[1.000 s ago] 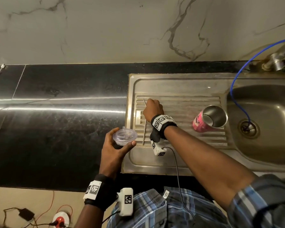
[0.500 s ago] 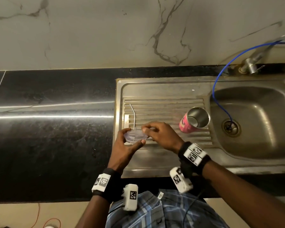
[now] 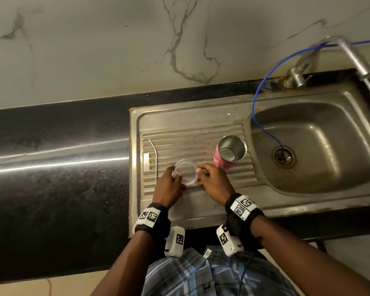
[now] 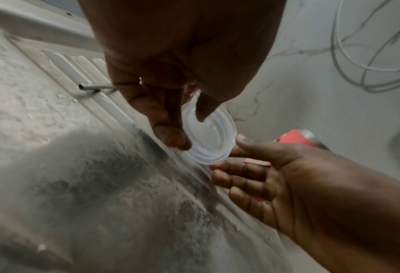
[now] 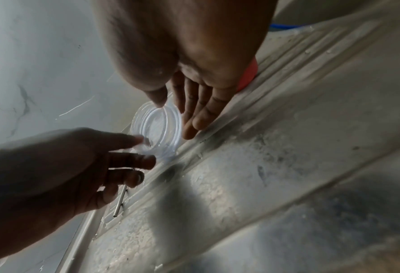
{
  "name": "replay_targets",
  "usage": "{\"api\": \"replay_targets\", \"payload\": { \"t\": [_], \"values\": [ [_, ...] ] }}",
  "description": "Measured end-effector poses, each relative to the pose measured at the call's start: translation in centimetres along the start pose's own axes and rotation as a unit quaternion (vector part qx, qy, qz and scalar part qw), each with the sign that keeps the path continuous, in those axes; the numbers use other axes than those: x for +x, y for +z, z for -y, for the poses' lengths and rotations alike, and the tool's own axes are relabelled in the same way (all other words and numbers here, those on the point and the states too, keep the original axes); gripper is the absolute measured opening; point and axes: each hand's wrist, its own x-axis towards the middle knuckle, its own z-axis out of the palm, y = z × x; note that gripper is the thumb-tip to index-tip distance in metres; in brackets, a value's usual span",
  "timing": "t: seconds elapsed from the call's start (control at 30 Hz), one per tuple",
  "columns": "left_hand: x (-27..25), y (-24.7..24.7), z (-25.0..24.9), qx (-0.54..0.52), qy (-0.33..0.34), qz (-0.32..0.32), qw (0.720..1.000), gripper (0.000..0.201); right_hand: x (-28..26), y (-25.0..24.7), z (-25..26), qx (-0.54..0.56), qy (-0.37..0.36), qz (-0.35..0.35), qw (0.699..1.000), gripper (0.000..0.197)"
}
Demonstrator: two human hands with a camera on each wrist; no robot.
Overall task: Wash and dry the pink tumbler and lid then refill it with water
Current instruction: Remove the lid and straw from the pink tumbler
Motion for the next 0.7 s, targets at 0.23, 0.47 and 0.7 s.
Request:
{"api": "replay_targets", "payload": {
  "t": [0.23,0.47,0.7],
  "values": [
    [1.3,1.0,-1.5,0.079,0.011,-0.032,0.996,0.055,1.1,-0.2,-1.2,-0.026,0.014,-0.005,1.000,0.023],
    [1.2,0.8,-1.2,0.042,-0.001,-0.018,0.999,0.053,-2.0,-5.2,-1.0,0.000,0.037,0.136,0.990,0.014],
    [-0.5,1.0,-0.5,0.063,0.053,-0.094,0.992,0.049,-2.6,-13.5,-2.9,-0.080,-0.004,-0.065,0.995,0.048]
  ]
}}
